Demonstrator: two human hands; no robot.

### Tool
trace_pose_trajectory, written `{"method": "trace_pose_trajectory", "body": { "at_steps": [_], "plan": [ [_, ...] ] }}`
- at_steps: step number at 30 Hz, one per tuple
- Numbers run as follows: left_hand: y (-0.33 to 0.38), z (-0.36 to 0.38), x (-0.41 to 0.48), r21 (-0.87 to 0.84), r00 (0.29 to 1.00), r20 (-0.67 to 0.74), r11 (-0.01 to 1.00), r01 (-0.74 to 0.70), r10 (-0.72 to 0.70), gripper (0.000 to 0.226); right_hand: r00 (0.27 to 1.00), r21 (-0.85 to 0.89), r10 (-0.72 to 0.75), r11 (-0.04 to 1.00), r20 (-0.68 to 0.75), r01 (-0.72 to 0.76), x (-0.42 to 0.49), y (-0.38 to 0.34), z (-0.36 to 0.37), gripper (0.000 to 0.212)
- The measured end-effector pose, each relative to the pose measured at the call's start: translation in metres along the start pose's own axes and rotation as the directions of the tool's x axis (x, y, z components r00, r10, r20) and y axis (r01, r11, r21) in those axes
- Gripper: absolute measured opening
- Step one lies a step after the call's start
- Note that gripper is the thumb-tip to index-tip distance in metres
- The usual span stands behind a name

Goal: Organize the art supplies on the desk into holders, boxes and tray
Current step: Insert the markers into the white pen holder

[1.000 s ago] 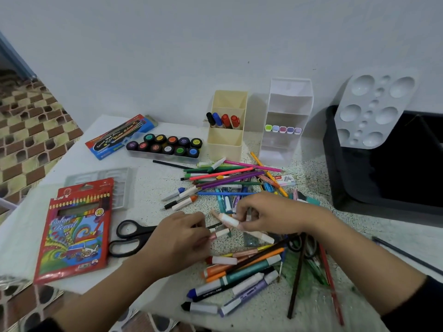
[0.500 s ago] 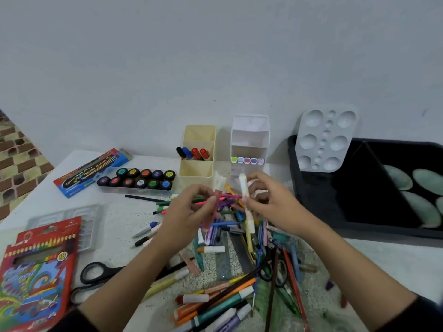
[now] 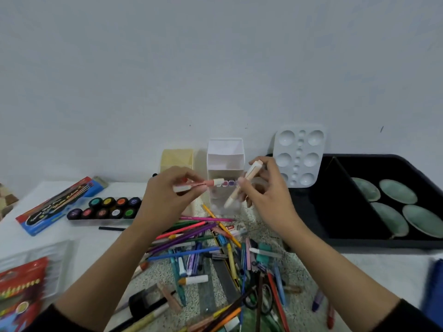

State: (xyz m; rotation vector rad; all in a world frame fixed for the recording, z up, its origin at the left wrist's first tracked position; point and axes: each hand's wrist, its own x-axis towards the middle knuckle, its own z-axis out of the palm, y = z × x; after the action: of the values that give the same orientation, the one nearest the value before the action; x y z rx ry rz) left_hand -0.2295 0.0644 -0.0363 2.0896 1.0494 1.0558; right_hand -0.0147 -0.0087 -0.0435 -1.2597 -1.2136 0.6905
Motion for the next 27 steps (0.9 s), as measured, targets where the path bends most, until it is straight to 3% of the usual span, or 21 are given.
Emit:
{"method": "trace_pose_trajectory", "body": {
  "at_steps": [5,10,13,17,23,27],
  "plan": [
    [0.000,0.002,0.000,-0.042,0.997,-0.065,0.998,-0.047,0.044,0.011,0.995,0.013,-0.090,0.996,-0.035,0.090,0.005,0.003,0.009,0.006],
    [0.002,0.001,0.001,-0.024,0.988,-0.120,0.995,-0.101,0.098,0.016,0.976,-0.080,-0.212,0.975,-0.055,0.208,0.003,-0.001,0.014,0.005],
    [0.005,0.001,0.004,-0.018,0.981,-0.130,0.989,-0.146,0.142,0.015,0.955,-0.242,-0.295,0.929,-0.018,0.282,0.004,0.004,0.015,0.009],
    [-0.001,0.009,0.011,0.149,0.959,-0.099,0.957,-0.249,0.265,0.009,0.896,-0.454,-0.436,0.784,0.083,0.424,0.008,0.011,0.020,0.007],
    [-0.007,0.013,0.019,0.222,0.951,-0.071,0.934,-0.280,0.302,0.010,0.899,-0.532,-0.421,0.737,0.122,0.418,0.017,0.016,0.018,0.015],
    [-0.012,0.013,0.023,0.245,0.955,0.024,0.925,-0.291,0.295,0.018,0.920,-0.550,-0.348,0.739,0.181,0.388,0.022,0.018,0.017,0.022]
  ]
}}
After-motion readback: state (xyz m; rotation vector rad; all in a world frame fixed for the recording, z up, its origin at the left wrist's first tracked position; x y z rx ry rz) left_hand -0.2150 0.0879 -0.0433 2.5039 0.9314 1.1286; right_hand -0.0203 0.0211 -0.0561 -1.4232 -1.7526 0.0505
